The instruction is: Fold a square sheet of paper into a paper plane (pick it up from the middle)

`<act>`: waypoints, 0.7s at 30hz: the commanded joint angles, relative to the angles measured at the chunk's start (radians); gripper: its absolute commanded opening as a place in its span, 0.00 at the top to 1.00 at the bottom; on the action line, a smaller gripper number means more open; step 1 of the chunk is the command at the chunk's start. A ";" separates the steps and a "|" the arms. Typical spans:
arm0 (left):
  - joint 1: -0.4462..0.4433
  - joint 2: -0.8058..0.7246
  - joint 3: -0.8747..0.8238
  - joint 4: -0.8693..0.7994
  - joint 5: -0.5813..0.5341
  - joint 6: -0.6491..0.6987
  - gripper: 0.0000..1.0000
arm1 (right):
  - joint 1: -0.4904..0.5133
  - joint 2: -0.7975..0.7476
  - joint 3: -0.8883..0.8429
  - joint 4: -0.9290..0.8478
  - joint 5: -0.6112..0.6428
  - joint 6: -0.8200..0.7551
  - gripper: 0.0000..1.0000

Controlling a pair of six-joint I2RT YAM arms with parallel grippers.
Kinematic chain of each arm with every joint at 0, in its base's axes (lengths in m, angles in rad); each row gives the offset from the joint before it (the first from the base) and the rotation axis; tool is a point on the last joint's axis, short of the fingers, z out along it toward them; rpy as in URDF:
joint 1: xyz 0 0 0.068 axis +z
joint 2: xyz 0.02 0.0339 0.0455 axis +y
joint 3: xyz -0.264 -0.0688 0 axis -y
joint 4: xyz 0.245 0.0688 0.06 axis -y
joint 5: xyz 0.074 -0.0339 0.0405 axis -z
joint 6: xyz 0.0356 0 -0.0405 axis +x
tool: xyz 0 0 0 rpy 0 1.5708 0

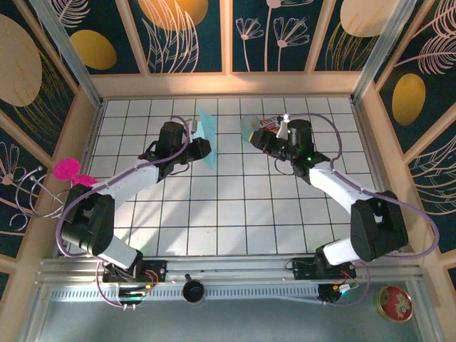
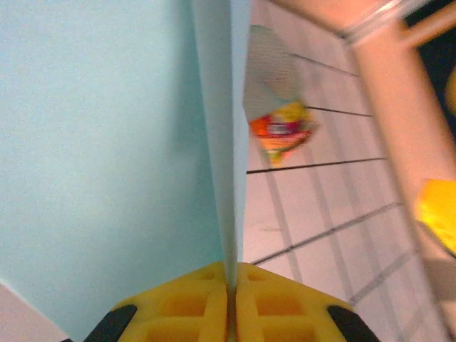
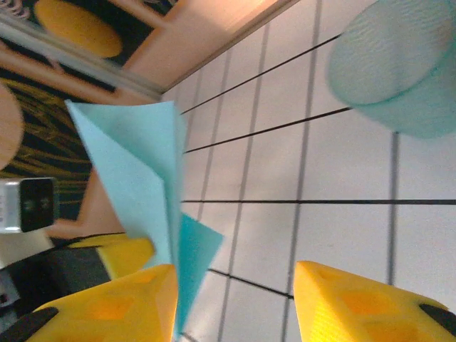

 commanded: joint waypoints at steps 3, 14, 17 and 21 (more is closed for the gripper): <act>-0.076 0.070 0.165 -0.399 -0.459 0.193 0.91 | -0.012 -0.062 -0.034 -0.129 0.205 -0.077 0.53; -0.248 0.367 0.359 -0.646 -1.028 0.225 0.92 | -0.055 -0.121 -0.088 -0.174 0.296 -0.061 0.53; -0.276 0.441 0.384 -0.678 -1.111 0.227 0.92 | -0.072 -0.134 -0.104 -0.178 0.298 -0.057 0.53; -0.308 0.517 0.412 -0.700 -1.187 0.227 0.93 | -0.078 -0.137 -0.114 -0.182 0.293 -0.053 0.53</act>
